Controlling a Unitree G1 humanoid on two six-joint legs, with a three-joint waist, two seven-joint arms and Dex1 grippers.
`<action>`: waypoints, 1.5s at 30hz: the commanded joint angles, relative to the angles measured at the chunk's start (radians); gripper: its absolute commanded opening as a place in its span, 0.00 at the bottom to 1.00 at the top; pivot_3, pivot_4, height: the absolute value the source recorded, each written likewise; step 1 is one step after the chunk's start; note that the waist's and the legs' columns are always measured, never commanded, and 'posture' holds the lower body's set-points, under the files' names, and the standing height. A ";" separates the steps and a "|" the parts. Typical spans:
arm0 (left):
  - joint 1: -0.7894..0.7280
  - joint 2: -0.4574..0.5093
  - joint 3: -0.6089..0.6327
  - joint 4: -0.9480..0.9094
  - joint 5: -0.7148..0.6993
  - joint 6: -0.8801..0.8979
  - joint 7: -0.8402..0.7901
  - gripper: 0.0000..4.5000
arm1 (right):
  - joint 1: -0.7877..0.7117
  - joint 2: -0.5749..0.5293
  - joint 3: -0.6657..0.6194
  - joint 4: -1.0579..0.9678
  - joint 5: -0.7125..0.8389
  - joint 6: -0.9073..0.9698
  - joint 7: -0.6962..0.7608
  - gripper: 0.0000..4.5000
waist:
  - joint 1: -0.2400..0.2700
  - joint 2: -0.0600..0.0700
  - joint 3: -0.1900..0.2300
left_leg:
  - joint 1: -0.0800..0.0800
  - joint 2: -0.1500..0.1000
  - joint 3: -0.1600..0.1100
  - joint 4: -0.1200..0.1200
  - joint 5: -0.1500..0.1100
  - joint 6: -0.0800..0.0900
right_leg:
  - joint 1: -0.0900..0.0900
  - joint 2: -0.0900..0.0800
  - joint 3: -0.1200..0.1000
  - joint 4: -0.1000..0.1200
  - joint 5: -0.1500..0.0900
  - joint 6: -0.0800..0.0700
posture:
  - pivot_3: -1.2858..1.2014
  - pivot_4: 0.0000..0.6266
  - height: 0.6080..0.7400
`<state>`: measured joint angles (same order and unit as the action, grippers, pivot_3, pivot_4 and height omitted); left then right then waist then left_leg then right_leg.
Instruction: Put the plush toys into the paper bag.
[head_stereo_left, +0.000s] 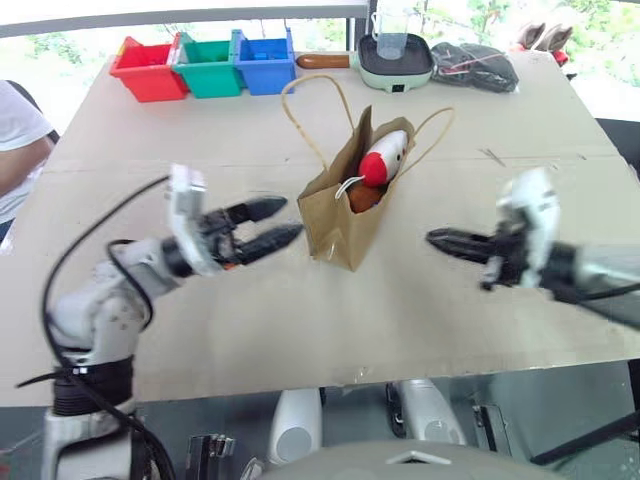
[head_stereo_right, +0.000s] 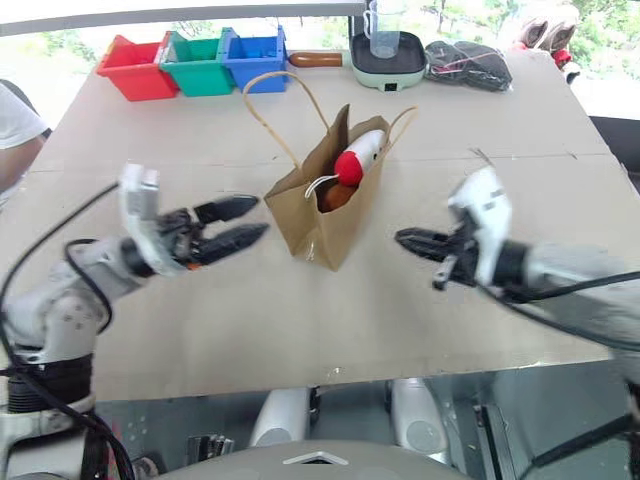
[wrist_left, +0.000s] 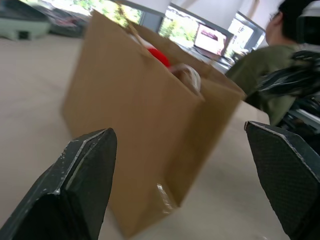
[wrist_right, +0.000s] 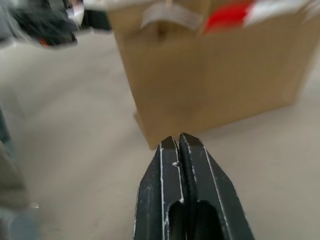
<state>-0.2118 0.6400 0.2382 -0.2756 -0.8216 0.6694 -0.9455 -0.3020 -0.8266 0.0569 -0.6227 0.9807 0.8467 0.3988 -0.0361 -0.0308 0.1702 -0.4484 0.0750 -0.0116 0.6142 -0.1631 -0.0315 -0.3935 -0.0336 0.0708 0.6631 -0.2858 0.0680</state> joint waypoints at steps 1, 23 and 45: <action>0.015 -0.060 -0.060 -0.086 0.066 -0.060 0.087 1.00 | -0.093 0.162 0.153 0.130 -0.249 -0.200 0.052 0.02 | 0.000 0.000 0.000 | -0.001 0.000 0.000 0.002 0.000 0.000 | 0.000 0.000 0.001 0.000 0.001 0.002 | 0.52 0.24 1.00; 0.014 -0.334 -0.300 -0.083 0.462 -0.310 0.448 0.73 | -0.156 0.486 0.244 0.493 -0.567 -0.409 0.276 0.00 | 0.025 0.000 0.000 | -0.001 -0.001 0.000 0.000 0.000 0.000 | 0.000 0.002 0.003 0.001 0.007 0.007 | 0.52 0.24 1.00; -0.518 -0.070 -0.272 0.952 0.408 -0.833 -0.654 0.00 | 0.693 0.064 -0.590 -0.120 -0.328 -0.470 0.505 0.99 | 0.022 0.002 -0.002 | 0.001 -0.001 -0.001 0.004 0.000 0.000 | 0.006 0.002 0.001 -0.001 0.007 0.007 | 0.52 0.24 1.00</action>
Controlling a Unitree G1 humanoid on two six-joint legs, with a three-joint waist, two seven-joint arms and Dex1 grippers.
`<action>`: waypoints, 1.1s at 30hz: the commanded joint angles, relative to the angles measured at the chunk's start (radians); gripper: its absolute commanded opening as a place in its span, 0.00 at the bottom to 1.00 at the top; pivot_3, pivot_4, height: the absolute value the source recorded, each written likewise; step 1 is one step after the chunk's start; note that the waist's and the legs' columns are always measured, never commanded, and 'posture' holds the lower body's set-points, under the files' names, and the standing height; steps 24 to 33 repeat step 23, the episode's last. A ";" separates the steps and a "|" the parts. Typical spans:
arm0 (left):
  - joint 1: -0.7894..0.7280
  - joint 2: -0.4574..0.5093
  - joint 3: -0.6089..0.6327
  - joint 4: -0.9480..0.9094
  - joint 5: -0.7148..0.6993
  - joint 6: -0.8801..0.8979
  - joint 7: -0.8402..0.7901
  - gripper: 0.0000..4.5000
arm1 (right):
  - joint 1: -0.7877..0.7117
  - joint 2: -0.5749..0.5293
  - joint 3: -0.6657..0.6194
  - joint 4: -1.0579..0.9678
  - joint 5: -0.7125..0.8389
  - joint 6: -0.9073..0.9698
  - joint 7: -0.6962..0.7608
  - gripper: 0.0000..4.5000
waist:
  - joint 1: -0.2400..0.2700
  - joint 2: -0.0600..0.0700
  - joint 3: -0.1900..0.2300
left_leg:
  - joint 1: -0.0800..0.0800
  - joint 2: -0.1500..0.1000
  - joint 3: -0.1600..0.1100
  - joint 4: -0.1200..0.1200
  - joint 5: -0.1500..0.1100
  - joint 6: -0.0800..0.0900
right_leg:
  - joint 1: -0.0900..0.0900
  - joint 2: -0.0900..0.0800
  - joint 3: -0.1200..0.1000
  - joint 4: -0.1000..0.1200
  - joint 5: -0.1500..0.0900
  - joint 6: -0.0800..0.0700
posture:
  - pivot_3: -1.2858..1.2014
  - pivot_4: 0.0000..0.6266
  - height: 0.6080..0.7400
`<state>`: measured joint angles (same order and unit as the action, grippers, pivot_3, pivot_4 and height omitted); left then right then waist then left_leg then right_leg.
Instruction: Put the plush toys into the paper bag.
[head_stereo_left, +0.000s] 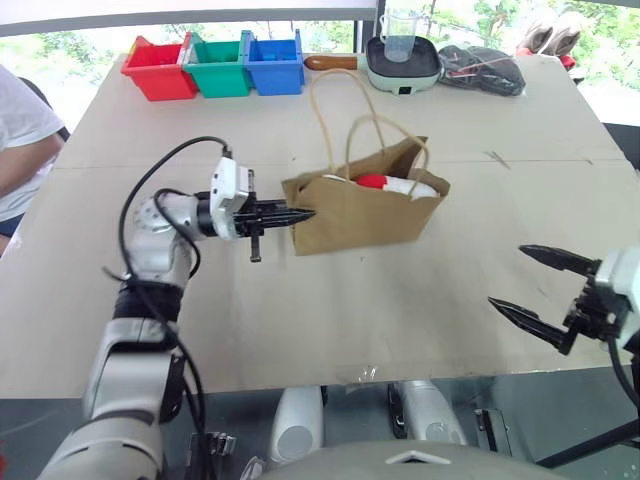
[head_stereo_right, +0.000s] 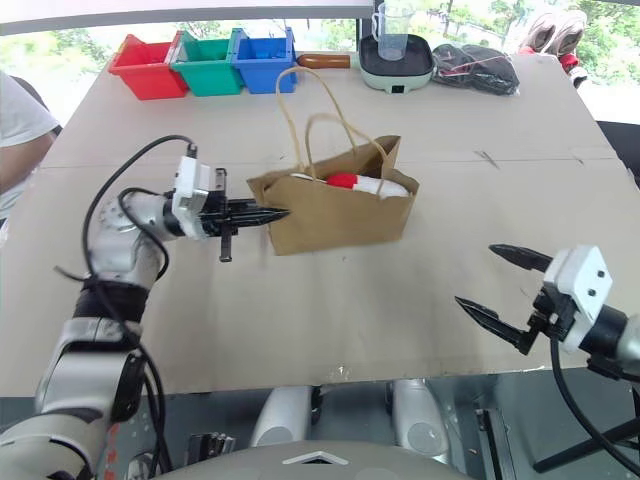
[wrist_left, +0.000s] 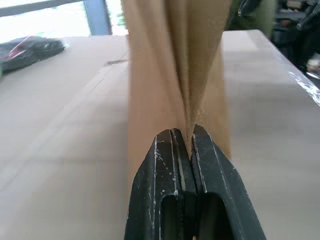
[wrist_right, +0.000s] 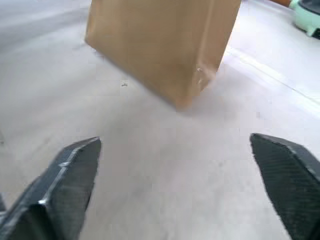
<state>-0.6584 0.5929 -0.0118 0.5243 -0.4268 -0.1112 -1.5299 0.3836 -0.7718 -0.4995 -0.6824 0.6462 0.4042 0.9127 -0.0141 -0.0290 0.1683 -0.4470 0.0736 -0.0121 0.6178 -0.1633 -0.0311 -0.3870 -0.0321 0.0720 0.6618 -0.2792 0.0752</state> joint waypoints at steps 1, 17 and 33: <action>-0.091 -0.030 -0.030 0.183 -0.004 -0.041 -0.078 0.00 | 0.007 0.014 -0.028 -0.064 0.000 -0.032 -0.017 0.99 | -0.001 0.000 0.000 | 0.000 0.000 -0.001 0.000 0.000 0.000 | 0.000 0.000 0.000 0.000 0.000 0.000 | 0.52 0.24 1.00; 0.707 0.116 0.394 -0.839 -0.251 0.605 0.459 0.91 | -0.026 0.036 0.013 0.106 -0.080 -0.121 0.010 1.00 | -0.013 0.001 0.001 | 0.005 0.002 -0.001 -0.004 0.000 0.000 | 0.004 0.000 -0.001 0.001 -0.001 -0.001 | 0.52 0.24 1.00; 0.998 0.070 0.485 -0.988 -0.263 0.584 0.509 0.91 | 0.045 0.014 -0.070 0.187 -0.084 -0.158 0.084 1.00 | 0.003 0.000 0.000 | 0.014 0.001 0.009 -0.004 -0.003 -0.005 | 0.010 -0.008 0.002 -0.002 -0.003 -0.004 | 0.52 0.24 1.00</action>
